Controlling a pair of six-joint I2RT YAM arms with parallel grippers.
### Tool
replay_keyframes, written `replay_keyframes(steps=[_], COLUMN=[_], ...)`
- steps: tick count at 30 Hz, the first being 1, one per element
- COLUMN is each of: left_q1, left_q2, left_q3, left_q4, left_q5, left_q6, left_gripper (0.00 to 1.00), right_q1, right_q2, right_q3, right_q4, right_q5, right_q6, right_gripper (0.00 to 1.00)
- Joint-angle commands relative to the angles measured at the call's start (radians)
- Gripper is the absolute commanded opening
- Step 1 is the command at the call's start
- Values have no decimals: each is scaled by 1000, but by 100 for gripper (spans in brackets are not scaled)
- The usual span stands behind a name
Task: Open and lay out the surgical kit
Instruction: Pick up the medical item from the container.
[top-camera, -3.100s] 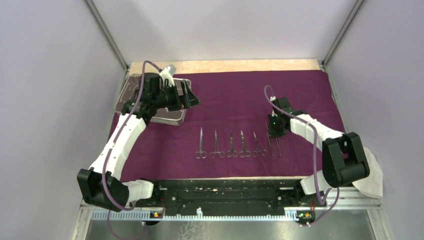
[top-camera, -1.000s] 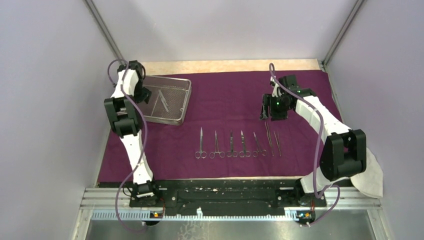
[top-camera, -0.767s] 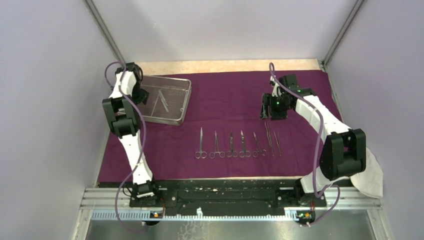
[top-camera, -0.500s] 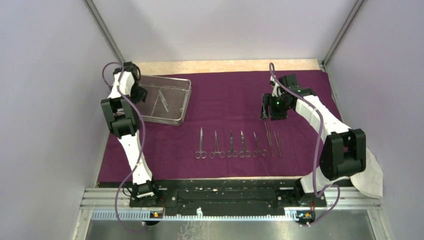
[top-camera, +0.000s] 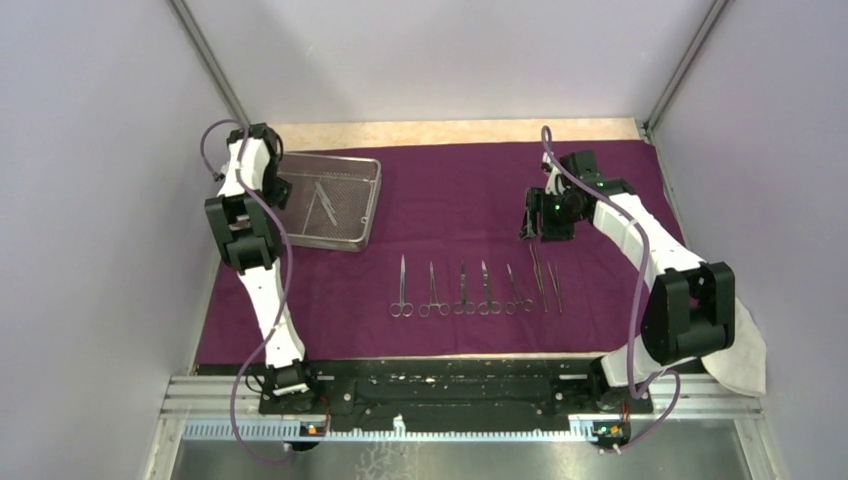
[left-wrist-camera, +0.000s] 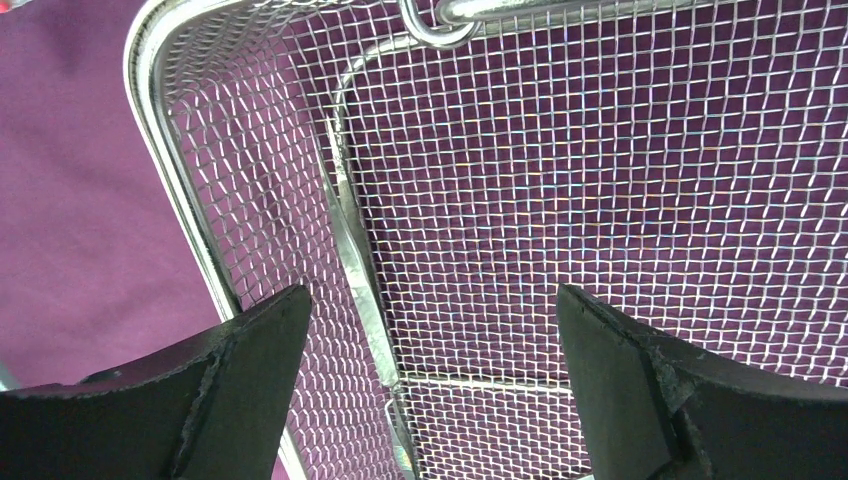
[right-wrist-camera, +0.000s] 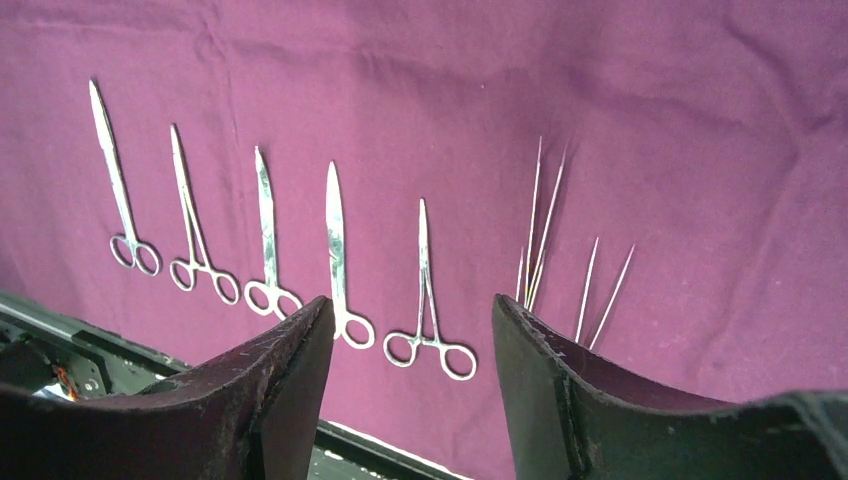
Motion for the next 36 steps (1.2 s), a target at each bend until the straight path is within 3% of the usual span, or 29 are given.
replay_keyframes(steps=[1, 8, 14, 23, 27, 31, 36], left_q1=[-1, 0, 0, 1, 1, -12, -33], left_q2=[-29, 83, 124, 127, 56, -52, -136], left_q3=[-1, 68, 45, 39, -32, -83, -91], left_q4=[-115, -121, -119, 18, 92, 168, 51], left_q5=[-78, 2, -51, 18, 16, -4, -108], left_q6=[-36, -39, -59, -26, 2, 94, 83], left_gripper=[99, 99, 99, 92, 80, 53, 43], right_q1=[-6, -5, -6, -6, -6, -6, -6], right_q2=[-60, -66, -67, -61, -61, -62, -70], right_q3=[-25, -18, -12, -5, -16, -13, -40], right_q4=[34, 10, -7, -24, -12, -3, 40], right_q5=[-26, -7, 2, 11, -9, -20, -58], right_q6=[16, 1, -6, -11, -5, 2, 30], right_gripper=[59, 59, 59, 59, 59, 58, 58])
